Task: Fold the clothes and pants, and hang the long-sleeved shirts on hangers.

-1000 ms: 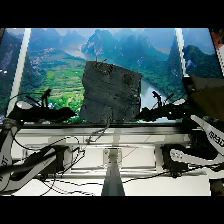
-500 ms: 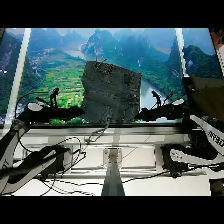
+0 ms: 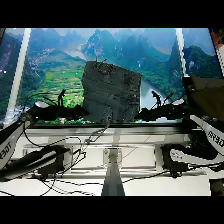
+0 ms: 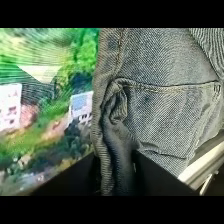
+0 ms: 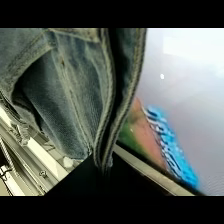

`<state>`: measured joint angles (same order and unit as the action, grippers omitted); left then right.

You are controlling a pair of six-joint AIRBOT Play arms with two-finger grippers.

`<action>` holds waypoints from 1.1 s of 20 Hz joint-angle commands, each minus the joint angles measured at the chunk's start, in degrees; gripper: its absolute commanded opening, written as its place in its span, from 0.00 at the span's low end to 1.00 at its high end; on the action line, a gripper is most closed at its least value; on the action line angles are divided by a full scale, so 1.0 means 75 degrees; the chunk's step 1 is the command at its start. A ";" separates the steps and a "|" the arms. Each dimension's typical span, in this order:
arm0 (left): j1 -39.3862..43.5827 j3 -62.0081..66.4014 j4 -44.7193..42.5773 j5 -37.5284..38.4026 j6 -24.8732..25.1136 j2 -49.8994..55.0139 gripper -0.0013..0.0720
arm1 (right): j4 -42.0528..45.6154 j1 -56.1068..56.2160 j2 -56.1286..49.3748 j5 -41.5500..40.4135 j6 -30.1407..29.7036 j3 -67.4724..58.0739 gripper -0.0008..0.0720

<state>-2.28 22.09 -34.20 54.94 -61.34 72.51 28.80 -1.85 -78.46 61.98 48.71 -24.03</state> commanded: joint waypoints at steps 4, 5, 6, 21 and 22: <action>0.0003 0.1180 -0.3197 0.0504 0.0032 0.0169 0.12 | 0.0000 0.0006 0.0015 0.0455 -0.0076 -0.0143 0.06; 0.0003 0.1539 -0.3480 0.0656 0.0020 0.0090 0.12 | 0.0000 0.0006 0.0017 0.0720 -0.0201 -0.0347 0.06; 0.0003 0.1929 -0.3707 0.0766 0.0003 -0.0041 0.12 | -0.0003 0.0015 0.0023 0.1014 -0.0262 -0.0603 0.06; 0.0000 0.5773 -0.3844 -0.0997 -0.0076 -0.6557 0.12 | -0.1632 0.0539 0.5050 0.1174 0.0860 -0.6306 0.06; 0.0000 0.5764 -0.3847 -0.0822 -0.0411 -0.6980 0.12 | -0.1600 0.0539 0.5316 0.1139 0.1279 -0.6327 0.06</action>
<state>-2.26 64.20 -63.44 51.05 -61.63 30.17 19.29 1.17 -44.86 72.14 51.94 -67.13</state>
